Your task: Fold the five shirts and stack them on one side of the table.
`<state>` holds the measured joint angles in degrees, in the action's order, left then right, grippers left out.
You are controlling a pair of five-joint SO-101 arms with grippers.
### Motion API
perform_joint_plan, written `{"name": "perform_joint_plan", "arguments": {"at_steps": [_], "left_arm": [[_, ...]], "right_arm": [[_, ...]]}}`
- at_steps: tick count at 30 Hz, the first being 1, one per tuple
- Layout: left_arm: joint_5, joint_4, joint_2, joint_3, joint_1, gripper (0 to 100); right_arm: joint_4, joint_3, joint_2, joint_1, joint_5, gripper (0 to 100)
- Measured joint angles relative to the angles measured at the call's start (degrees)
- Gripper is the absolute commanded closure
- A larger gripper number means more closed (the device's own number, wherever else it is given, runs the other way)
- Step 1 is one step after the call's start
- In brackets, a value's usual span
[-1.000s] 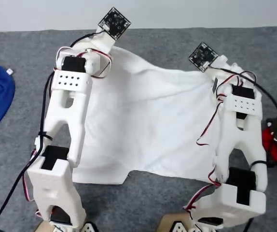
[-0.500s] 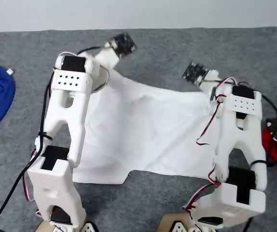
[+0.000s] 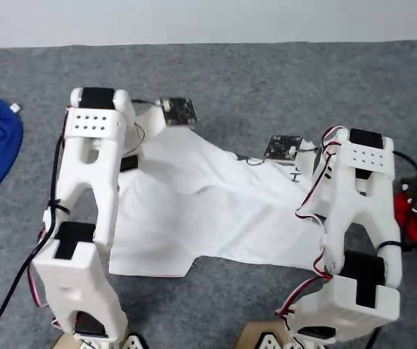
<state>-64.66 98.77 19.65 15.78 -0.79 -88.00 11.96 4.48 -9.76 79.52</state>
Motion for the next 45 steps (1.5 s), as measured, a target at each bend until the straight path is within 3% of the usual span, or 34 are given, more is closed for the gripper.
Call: {"name": "perform_joint_plan", "arguments": {"at_steps": [10, 21, 33, 45], "left_arm": [[-10.73, 0.00, -18.11, -24.97, -0.70, 100], [-14.42, 0.00, -30.51, -41.32, 0.18, 100], [-16.70, 0.00, -33.23, -44.22, 5.89, 100], [-16.70, 0.00, -41.85, -48.88, 2.46, 100]], "right_arm": [[-7.56, 0.00, 0.00, 1.76, 3.08, 98.7], [-7.65, 3.87, -0.09, 2.37, 3.25, 98.8], [-7.03, 4.84, -0.09, 0.35, 6.86, 98.8], [-6.59, 4.84, -0.09, -0.35, 9.41, 98.8]]}}
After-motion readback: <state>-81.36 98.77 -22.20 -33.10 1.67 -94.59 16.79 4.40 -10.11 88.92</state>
